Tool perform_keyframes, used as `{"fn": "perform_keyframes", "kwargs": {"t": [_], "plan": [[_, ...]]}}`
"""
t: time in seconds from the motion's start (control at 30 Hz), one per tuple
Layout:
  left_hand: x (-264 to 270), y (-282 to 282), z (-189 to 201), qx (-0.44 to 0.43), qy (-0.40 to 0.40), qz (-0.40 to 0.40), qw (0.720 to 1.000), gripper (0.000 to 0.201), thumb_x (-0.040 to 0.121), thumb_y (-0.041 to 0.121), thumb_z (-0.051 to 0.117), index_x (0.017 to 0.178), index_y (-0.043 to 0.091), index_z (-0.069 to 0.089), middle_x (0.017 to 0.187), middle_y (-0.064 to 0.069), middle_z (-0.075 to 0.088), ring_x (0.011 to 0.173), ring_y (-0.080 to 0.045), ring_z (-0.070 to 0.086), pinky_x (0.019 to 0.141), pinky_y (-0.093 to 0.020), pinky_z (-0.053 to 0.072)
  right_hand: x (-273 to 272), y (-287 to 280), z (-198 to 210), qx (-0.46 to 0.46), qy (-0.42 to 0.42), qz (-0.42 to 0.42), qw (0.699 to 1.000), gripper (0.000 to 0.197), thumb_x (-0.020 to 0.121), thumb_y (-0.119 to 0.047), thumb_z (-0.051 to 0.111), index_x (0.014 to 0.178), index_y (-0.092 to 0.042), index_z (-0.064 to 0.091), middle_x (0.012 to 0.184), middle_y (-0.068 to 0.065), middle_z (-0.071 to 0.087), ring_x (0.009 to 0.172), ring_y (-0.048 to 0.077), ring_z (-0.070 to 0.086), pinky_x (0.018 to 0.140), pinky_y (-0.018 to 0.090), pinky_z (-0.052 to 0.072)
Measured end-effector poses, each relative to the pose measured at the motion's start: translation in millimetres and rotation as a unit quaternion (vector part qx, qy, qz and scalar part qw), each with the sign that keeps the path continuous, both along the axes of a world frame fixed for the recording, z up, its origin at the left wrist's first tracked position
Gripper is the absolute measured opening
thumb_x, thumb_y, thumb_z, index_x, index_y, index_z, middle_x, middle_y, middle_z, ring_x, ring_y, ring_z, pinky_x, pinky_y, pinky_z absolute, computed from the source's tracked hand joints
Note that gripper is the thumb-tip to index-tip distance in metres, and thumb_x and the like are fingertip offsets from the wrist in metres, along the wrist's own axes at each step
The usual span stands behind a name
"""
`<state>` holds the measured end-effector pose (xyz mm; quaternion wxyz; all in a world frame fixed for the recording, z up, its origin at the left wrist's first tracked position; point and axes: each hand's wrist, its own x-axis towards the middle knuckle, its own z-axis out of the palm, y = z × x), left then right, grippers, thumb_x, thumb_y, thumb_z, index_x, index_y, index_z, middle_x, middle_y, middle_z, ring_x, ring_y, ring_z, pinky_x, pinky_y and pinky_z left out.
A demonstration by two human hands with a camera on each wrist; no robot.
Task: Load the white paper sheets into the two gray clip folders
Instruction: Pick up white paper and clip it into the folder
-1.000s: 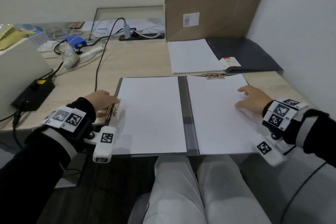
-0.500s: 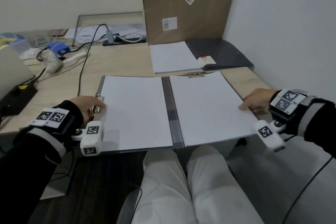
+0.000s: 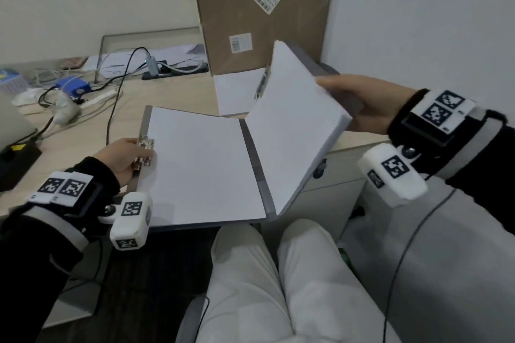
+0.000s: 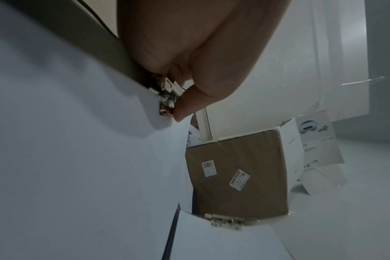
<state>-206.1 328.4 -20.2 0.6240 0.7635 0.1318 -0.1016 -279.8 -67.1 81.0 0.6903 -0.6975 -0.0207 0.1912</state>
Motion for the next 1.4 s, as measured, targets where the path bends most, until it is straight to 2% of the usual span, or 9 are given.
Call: {"fn": "perform_keyframes", "kwargs": {"t": [0.17,0.27,0.37,0.5,0.63,0.83,1.03,1.2,1.4], "plan": [[-11,-25,8,-0.126,0.010,-0.015,0.992,0.023,0.098,0.023,0.041,0.102,0.009,0.059,0.074,-0.003,0.072,0.057,-0.012,0.069,0.055,-0.022,0.058,4,82,3,-0.056,-0.022,0.058,0.996,0.067,0.072,-0.061,0.062,0.128,-0.024,0.056,0.137,0.000,0.055,0.128,0.021,0.049,0.109,0.041,0.033],[-20,-39,12,-0.150,0.011,-0.045,0.988,0.037,0.097,0.044,0.035,0.093,0.016,0.059,0.077,-0.006,0.065,0.067,-0.020,0.064,0.054,-0.024,0.057,-2,122,-7,-0.125,-0.042,0.080,0.988,0.065,0.087,-0.056,0.050,0.145,-0.031,0.033,0.156,-0.010,0.024,0.140,0.005,0.020,0.110,0.035,0.013],[-24,-47,9,-0.145,0.040,-0.065,0.987,0.042,0.092,0.054,0.038,0.096,0.017,0.058,0.083,-0.006,0.058,0.075,-0.021,0.056,0.067,-0.031,0.052,-5,148,-28,-0.227,-0.064,0.113,0.965,0.071,0.089,-0.049,0.054,0.149,-0.024,0.026,0.159,-0.006,0.015,0.147,0.011,0.013,0.116,0.032,0.011],[-26,-48,-5,-0.142,0.068,-0.062,0.986,0.016,0.093,0.020,0.050,0.103,0.014,0.061,0.080,-0.002,0.071,0.059,-0.011,0.069,0.057,-0.021,0.057,9,165,-57,-0.359,-0.054,0.179,0.914,0.065,0.096,-0.036,0.047,0.149,-0.008,0.024,0.159,0.005,0.019,0.147,0.020,0.017,0.117,0.030,0.014],[-32,-52,-14,-0.127,0.079,-0.115,0.982,0.022,0.088,0.001,0.053,0.108,0.005,0.062,0.093,-0.005,0.075,0.074,-0.014,0.073,0.068,-0.026,0.060,15,160,-73,-0.382,-0.050,0.170,0.907,0.046,0.097,-0.014,0.045,0.139,0.005,0.040,0.147,0.018,0.040,0.137,0.029,0.035,0.110,0.031,0.026],[-32,-51,-18,-0.150,0.009,-0.028,0.988,0.050,0.086,-0.018,0.044,0.126,0.012,0.042,0.101,-0.015,0.062,0.086,-0.028,0.062,0.058,-0.036,0.060,37,117,-84,-0.393,-0.096,0.063,0.913,0.053,0.088,-0.015,0.061,0.138,-0.013,0.046,0.146,0.001,0.044,0.136,0.015,0.039,0.105,0.018,0.028],[-28,-24,-18,-0.166,-0.084,-0.028,0.982,0.055,0.087,-0.015,0.044,0.127,0.022,0.041,0.103,-0.015,0.064,0.078,-0.019,0.071,0.068,-0.031,0.060,62,70,-108,-0.267,0.026,-0.034,0.963,0.083,0.084,-0.020,0.068,0.150,-0.015,0.018,0.144,0.006,0.043,0.126,0.022,0.049,0.104,0.036,0.040],[-5,-3,-16,-0.208,-0.070,-0.010,0.975,0.057,0.090,-0.011,0.041,0.140,0.015,0.036,0.119,-0.012,0.061,0.100,-0.022,0.065,0.078,-0.030,0.059,71,75,-115,-0.111,0.092,0.050,0.988,0.027,0.092,-0.015,0.056,0.120,-0.017,0.055,0.108,0.002,0.064,0.090,0.013,0.063,0.094,0.035,0.048],[28,10,-8,-0.219,-0.047,0.018,0.974,0.048,0.090,-0.010,0.041,0.134,0.010,0.042,0.121,-0.012,0.060,0.090,-0.016,0.068,0.071,-0.027,0.060,96,107,-100,0.025,0.017,-0.013,0.999,0.030,0.088,0.007,0.052,0.116,-0.004,0.053,0.112,0.019,0.064,0.080,0.019,0.067,0.070,0.025,0.058]]}}
